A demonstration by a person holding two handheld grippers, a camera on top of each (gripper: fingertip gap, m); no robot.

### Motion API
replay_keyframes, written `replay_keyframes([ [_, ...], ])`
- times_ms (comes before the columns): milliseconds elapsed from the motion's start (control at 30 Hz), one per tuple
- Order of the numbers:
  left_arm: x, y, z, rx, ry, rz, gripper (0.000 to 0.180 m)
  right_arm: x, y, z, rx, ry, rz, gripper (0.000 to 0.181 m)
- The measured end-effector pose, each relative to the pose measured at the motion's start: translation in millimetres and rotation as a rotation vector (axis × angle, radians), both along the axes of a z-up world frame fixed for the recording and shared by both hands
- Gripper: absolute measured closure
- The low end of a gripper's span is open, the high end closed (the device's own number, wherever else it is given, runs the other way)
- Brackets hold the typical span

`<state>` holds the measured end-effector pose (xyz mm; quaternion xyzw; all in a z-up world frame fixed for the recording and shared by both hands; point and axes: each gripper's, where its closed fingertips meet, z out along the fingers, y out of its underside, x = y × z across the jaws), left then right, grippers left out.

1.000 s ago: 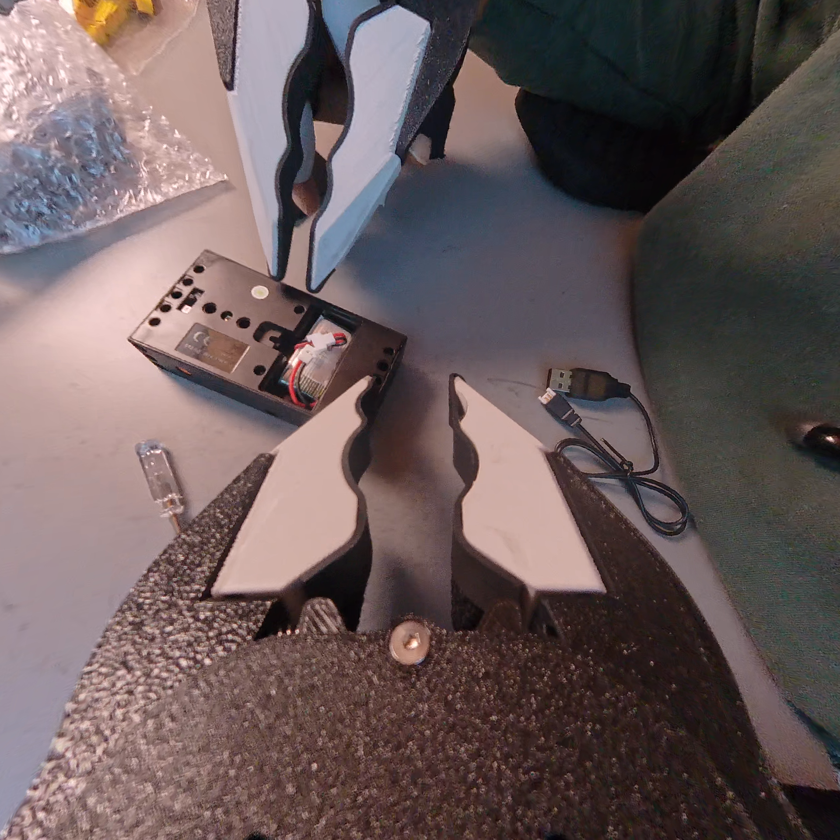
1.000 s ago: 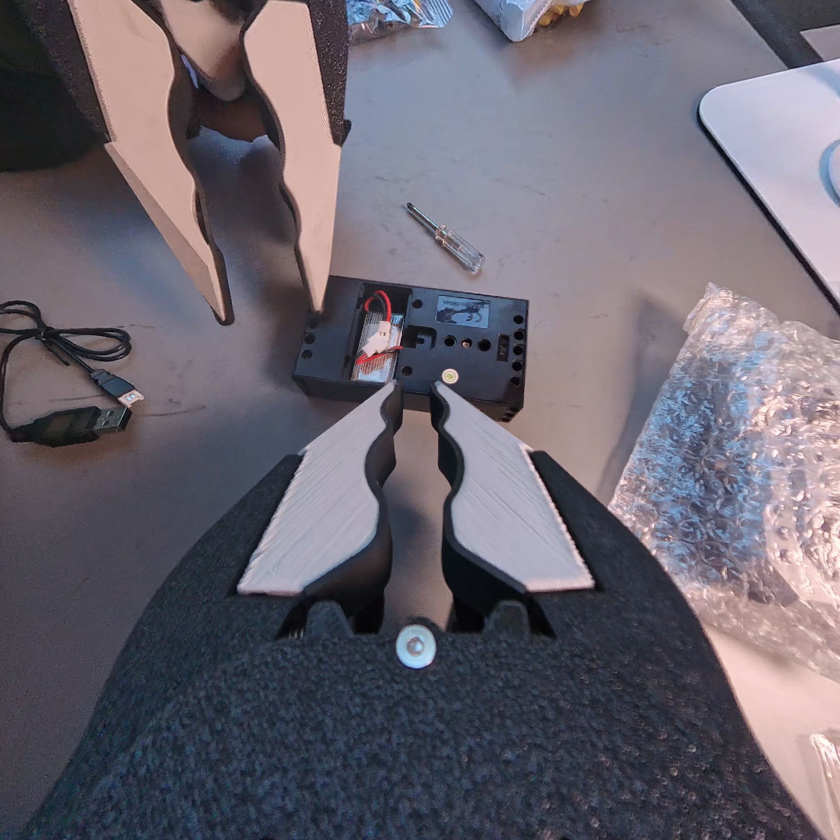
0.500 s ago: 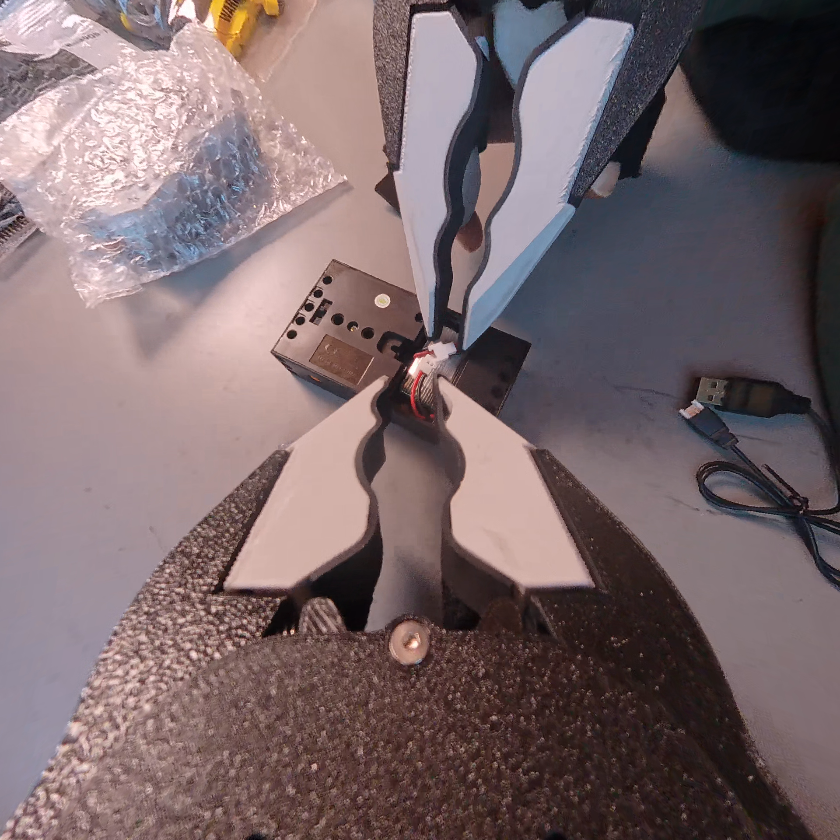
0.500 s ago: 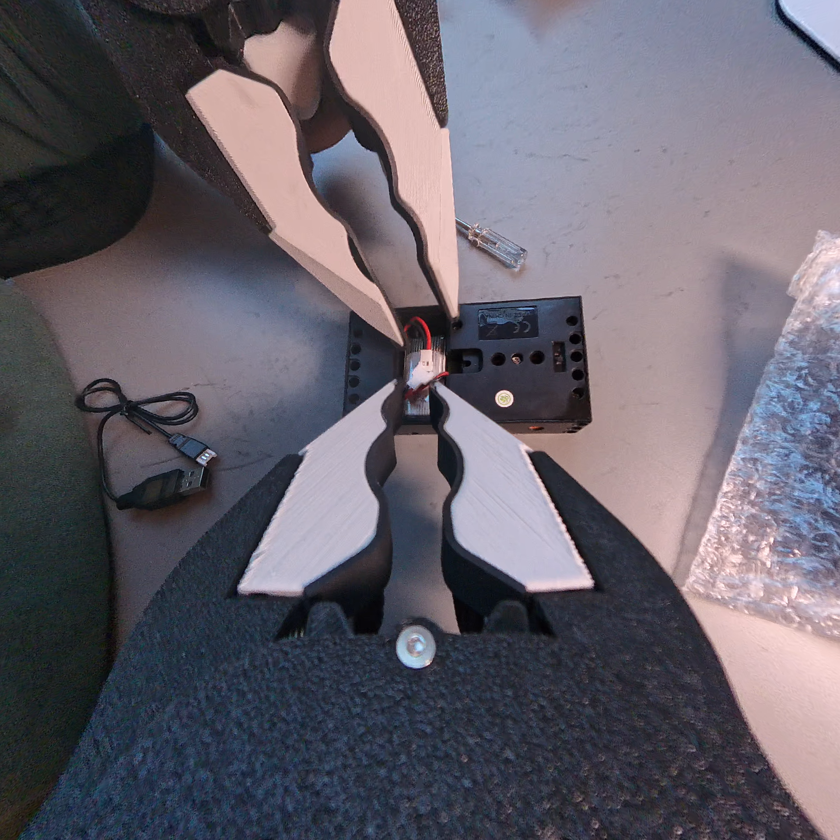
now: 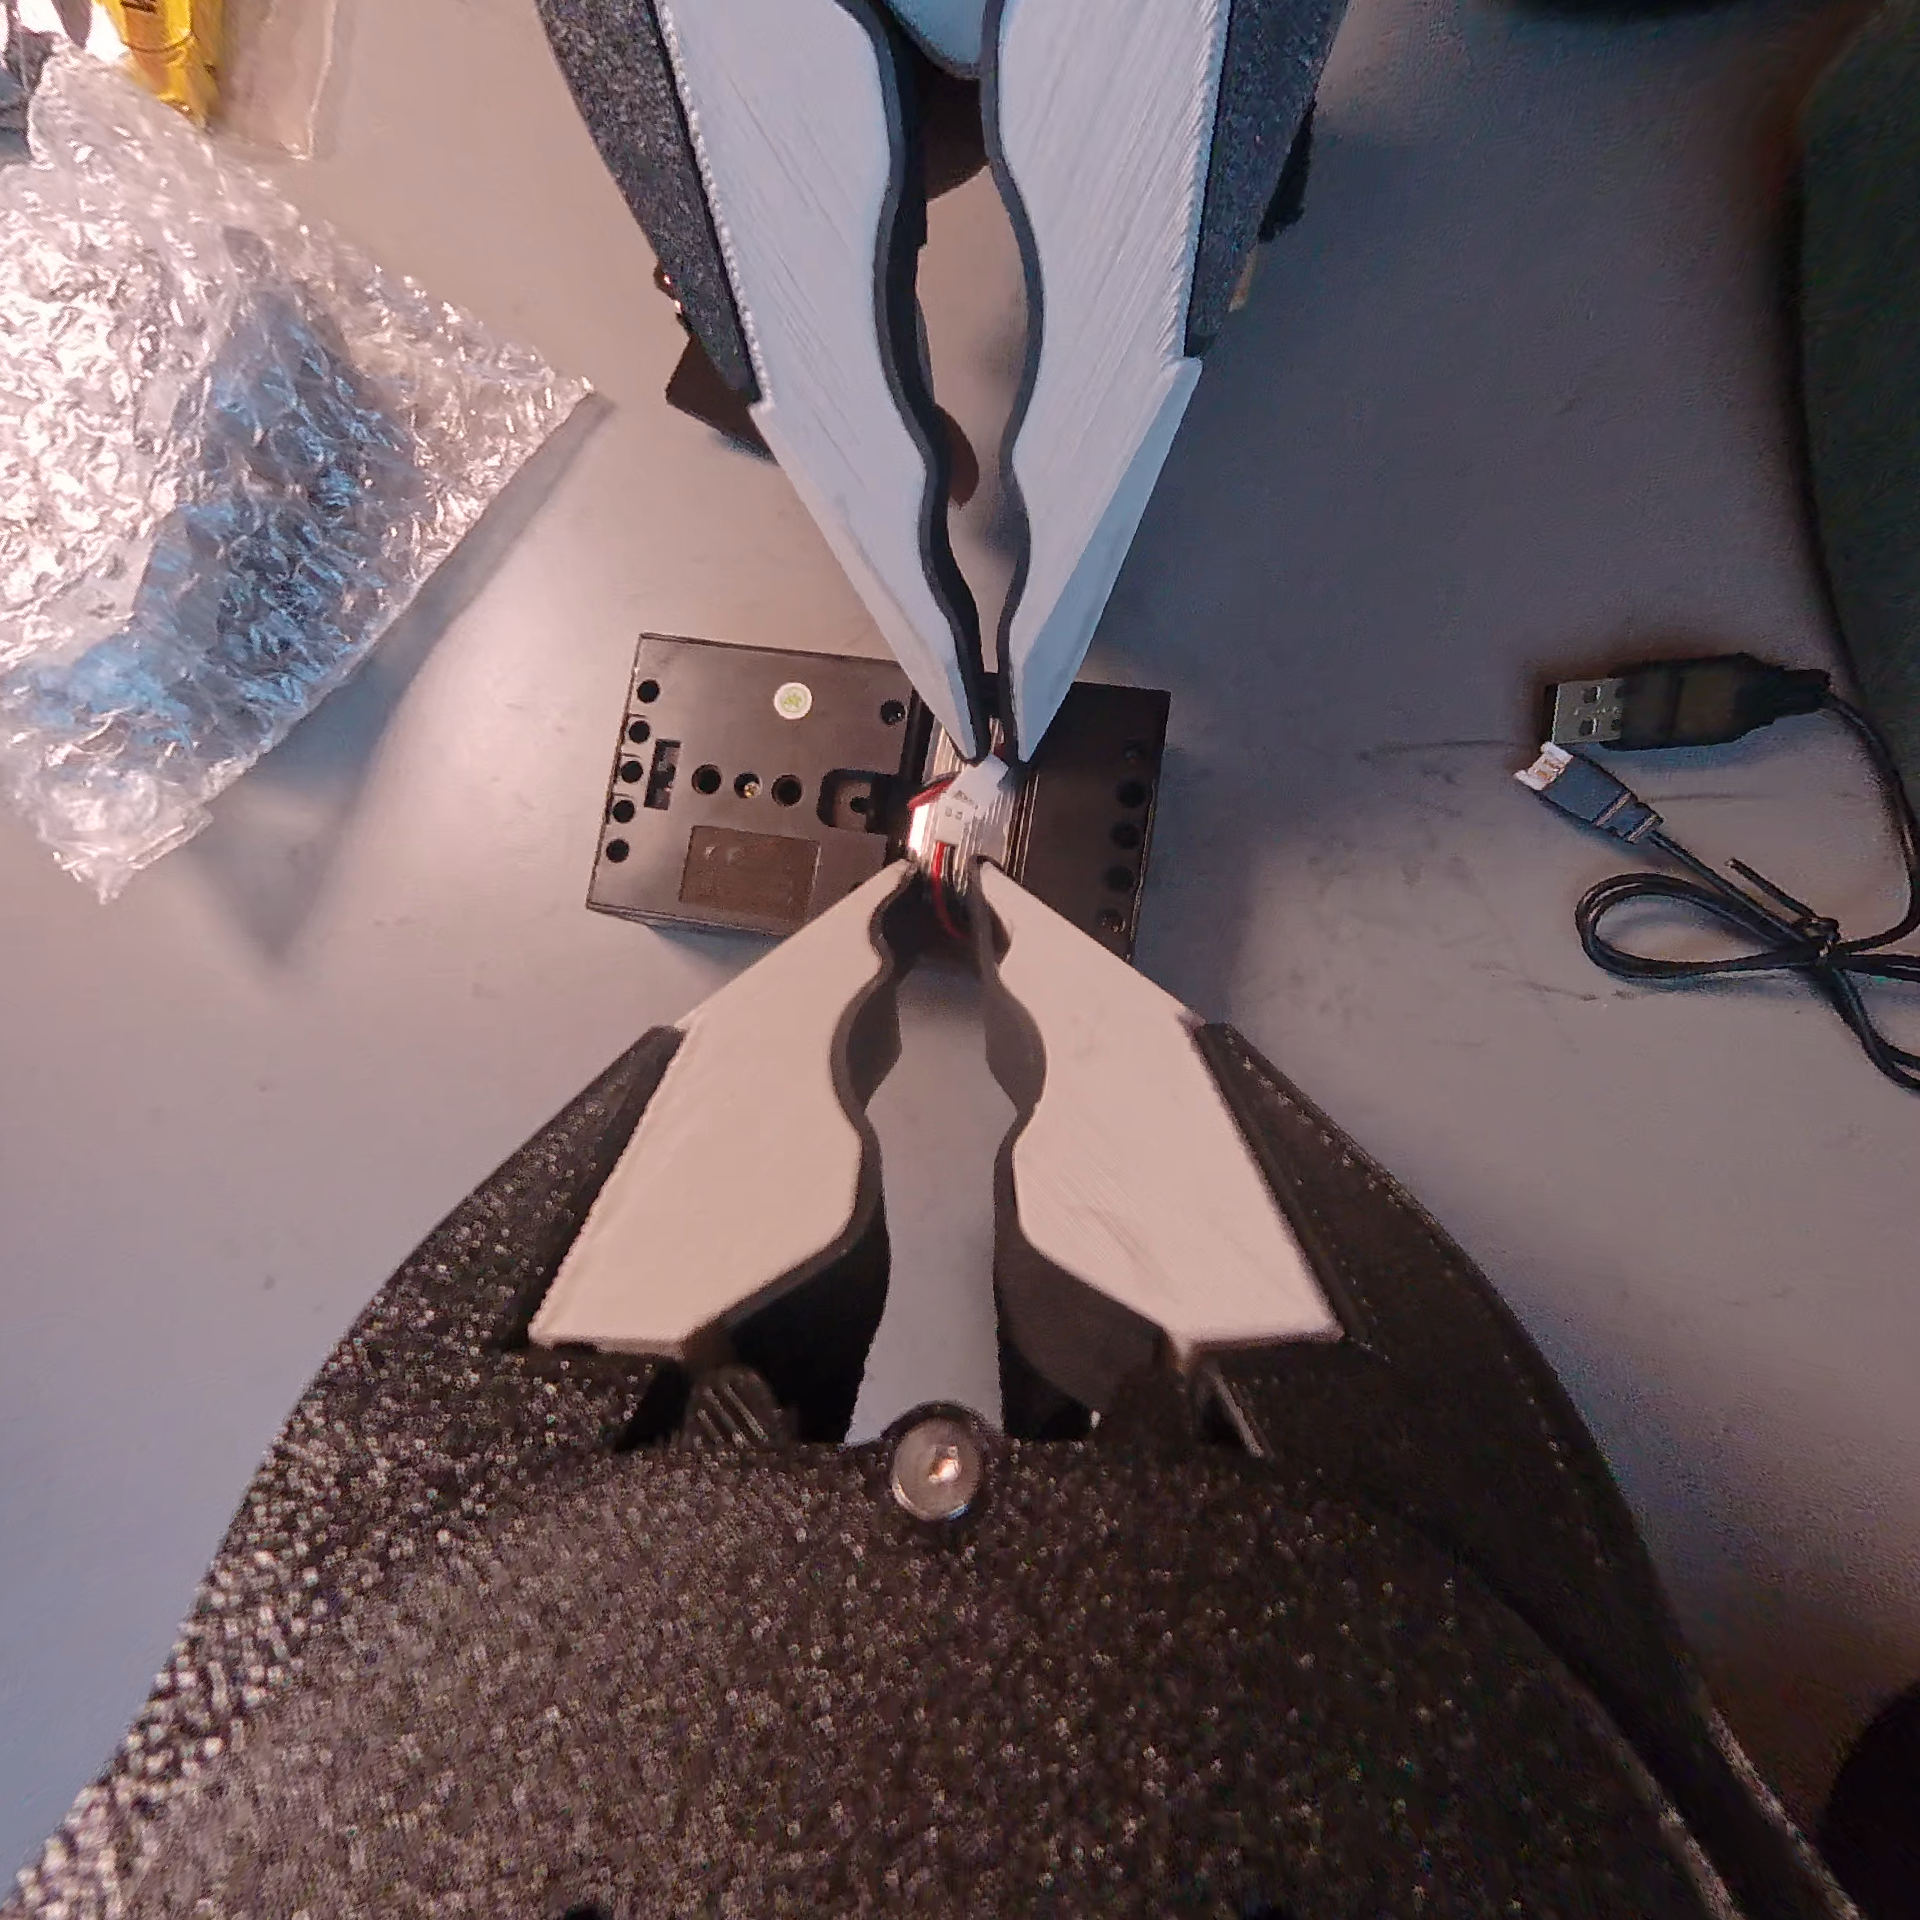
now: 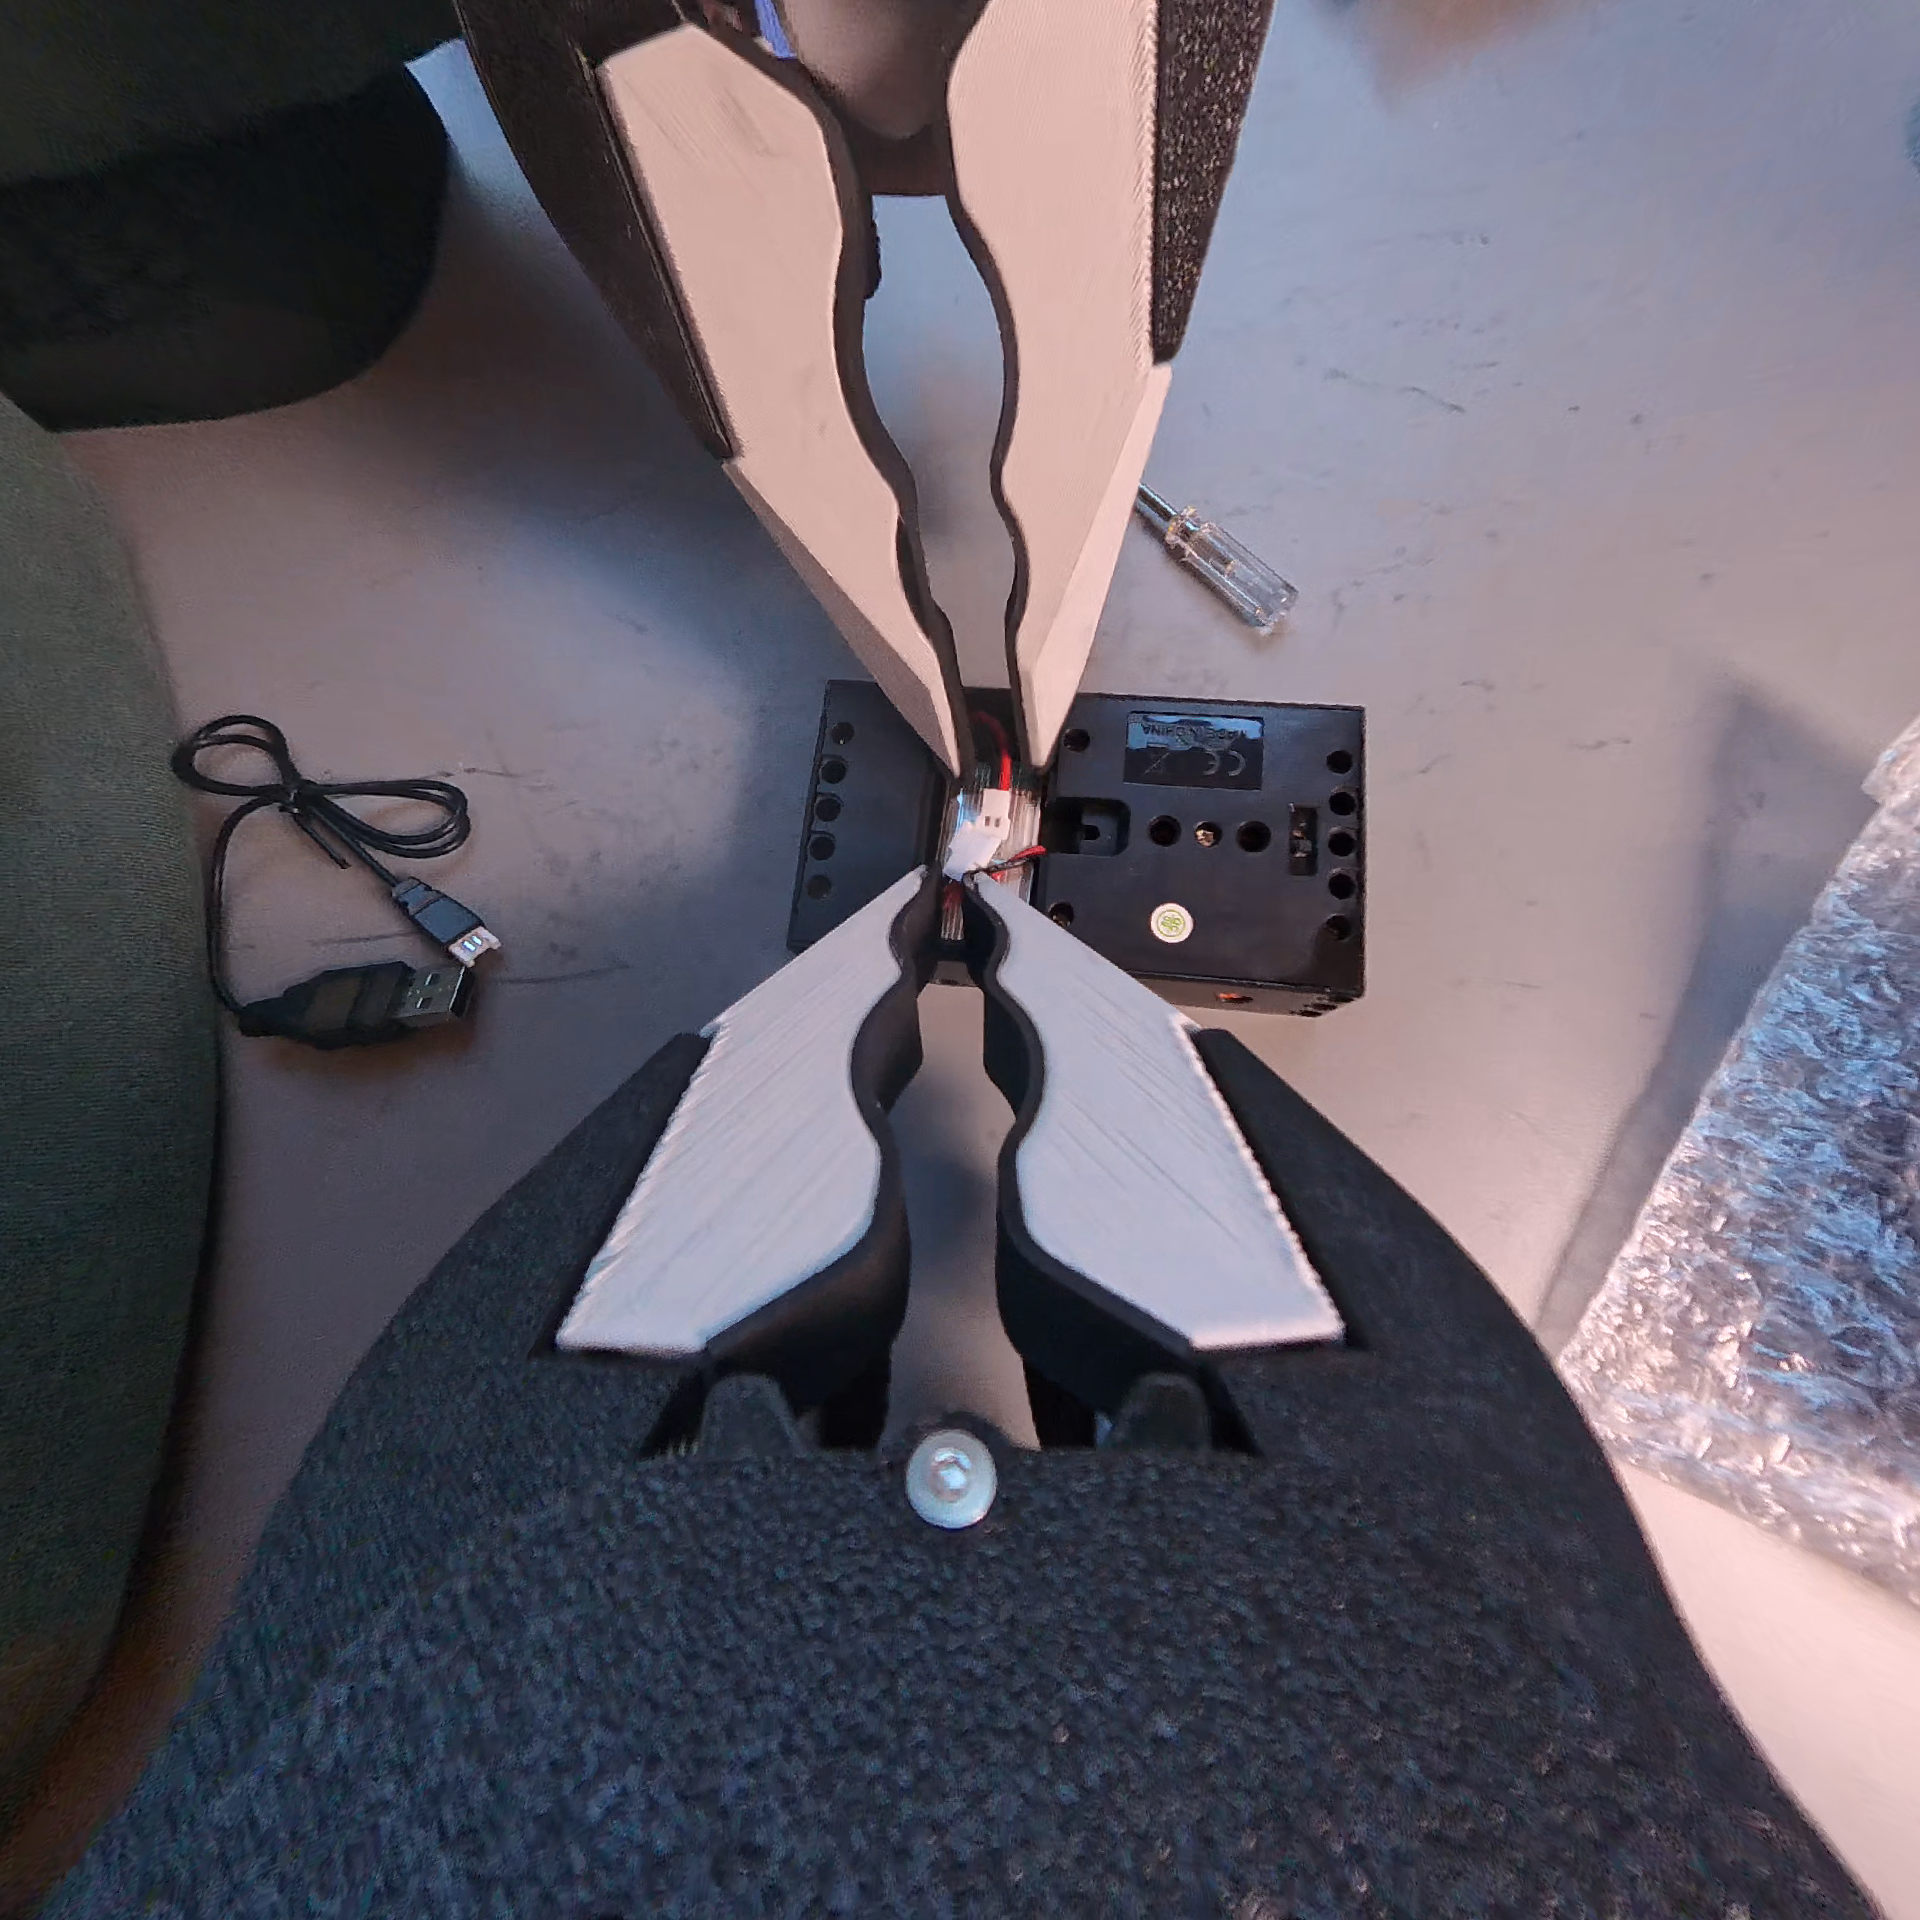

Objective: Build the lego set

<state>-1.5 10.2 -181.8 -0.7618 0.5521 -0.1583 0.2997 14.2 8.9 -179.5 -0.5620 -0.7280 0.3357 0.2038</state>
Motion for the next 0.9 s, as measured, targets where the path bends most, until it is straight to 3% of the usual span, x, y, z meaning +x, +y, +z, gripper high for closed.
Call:
replay_keyframes([
  [267, 4.6, 2.7, -2.1, 0.014, 0.011, -0.030, 0.177, 2.1, 0.3, 0.0, -0.019, 0.013, 0.018, 0.179],
  [633, 5.1, -1.8, -0.4, -0.092, -0.163, 0.159, 0.178, 3.3, 0.4, 3.4, 0.052, -0.025, -0.032, 0.172],
  [900, 4.7, -3.3, 0.6, -0.150, -0.262, 0.291, 0.178, -2.0, -1.8, 2.9, 0.057, -0.084, -0.218, 0.172],
])
